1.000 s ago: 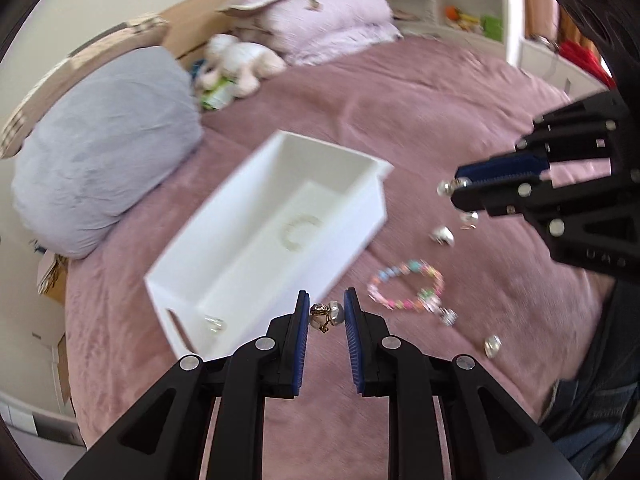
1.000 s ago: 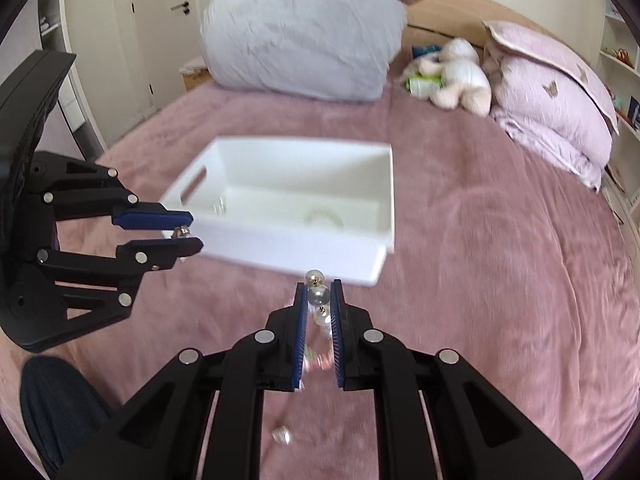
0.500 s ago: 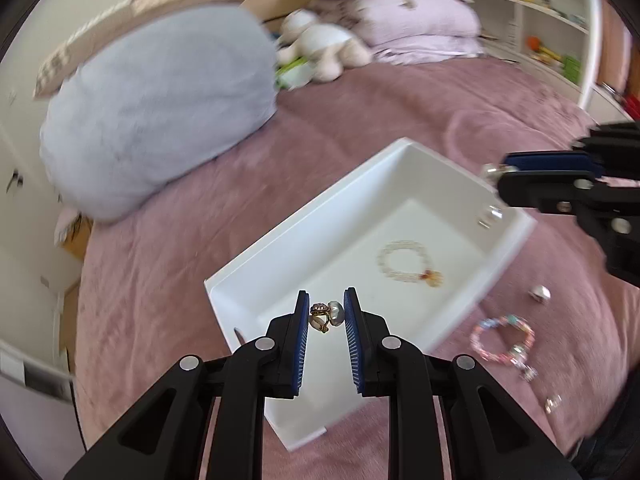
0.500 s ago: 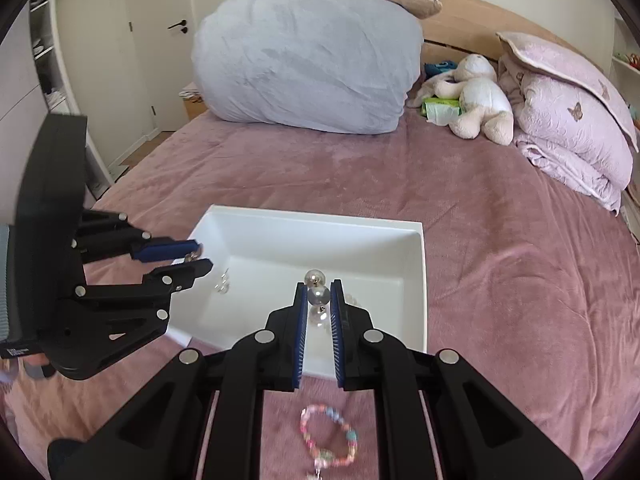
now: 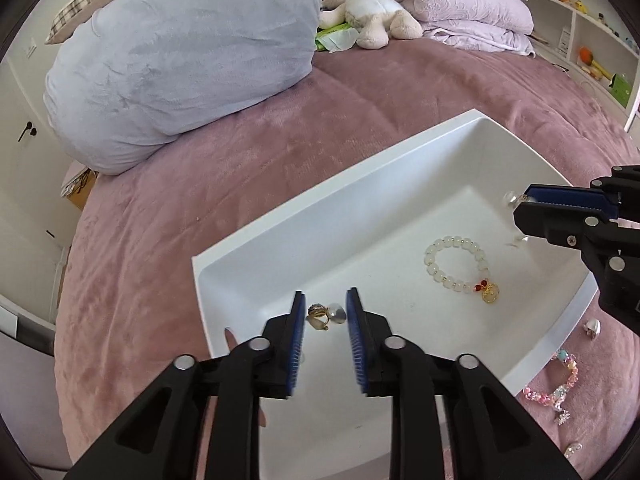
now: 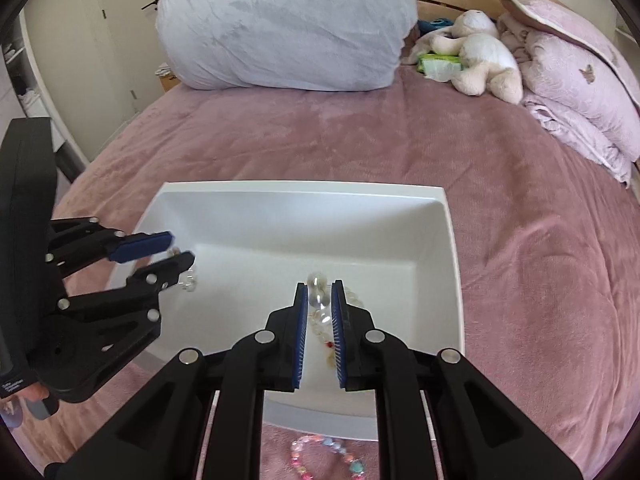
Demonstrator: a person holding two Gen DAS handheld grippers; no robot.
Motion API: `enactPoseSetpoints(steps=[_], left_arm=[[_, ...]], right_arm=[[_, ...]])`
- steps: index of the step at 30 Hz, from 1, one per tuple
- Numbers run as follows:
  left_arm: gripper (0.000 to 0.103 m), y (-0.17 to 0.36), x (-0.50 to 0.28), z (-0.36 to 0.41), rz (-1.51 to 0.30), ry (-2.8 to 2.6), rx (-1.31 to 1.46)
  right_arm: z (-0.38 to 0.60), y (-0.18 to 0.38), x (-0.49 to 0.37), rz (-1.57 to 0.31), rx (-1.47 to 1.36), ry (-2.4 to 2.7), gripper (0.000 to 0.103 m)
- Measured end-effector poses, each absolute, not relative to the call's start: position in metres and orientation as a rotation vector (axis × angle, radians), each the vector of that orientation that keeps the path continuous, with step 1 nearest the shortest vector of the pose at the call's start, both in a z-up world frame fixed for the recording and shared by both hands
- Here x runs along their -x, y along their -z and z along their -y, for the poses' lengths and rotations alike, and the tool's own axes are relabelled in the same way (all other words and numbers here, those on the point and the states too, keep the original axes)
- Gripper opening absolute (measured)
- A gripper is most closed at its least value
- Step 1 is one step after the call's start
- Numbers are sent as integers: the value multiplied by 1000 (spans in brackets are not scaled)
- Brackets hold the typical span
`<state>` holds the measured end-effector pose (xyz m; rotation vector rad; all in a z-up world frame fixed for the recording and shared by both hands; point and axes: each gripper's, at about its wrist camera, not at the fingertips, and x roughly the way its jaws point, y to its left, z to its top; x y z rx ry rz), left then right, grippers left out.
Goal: Organize jewelry
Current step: 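Carry both studs over the white box and open both tools to release them, then move both tools back toward the pastel bracelet and silver heart earring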
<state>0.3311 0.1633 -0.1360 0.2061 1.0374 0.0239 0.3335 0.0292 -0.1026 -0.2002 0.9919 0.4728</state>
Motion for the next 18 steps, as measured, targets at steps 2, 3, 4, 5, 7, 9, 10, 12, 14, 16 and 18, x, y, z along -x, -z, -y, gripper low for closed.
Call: enactPoseSetpoints(steps=[2, 3, 4, 5, 7, 9, 10, 12, 14, 16, 18], left_arm=[[47, 138, -331, -162, -1033, -29, -212], [49, 138, -330, -161, -1029, -31, -218], [52, 138, -330, -160, -1027, -35, -224], [54, 137, -329, -160, -1027, -34, -225], [55, 134, -327, -159, -1019, -34, -223], [58, 129, -324, -157, -1007, -34, -230], [64, 123, -321, -156, -994, -36, -237], [66, 115, -316, -152, -977, -26, -248], [67, 103, -306, -146, -953, -6, -259], [69, 90, -294, -138, -931, 18, -277], [75, 79, -281, -128, -906, 43, -309]], right_arm=[[-26, 104, -334, -993, 189, -467, 38], [-25, 103, -334, -983, 188, -455, 50], [-23, 101, -333, -973, 189, -451, 53], [-22, 98, -332, -965, 191, -449, 52], [-19, 92, -333, -961, 183, -458, 54], [-16, 81, -329, -934, 185, -460, 59], [-15, 75, -327, -918, 186, -465, 61], [-11, 61, -321, -888, 193, -470, 63], [-6, 45, -311, -851, 205, -477, 66], [1, 30, -300, -816, 220, -482, 74], [12, 16, -286, -779, 239, -478, 77]])
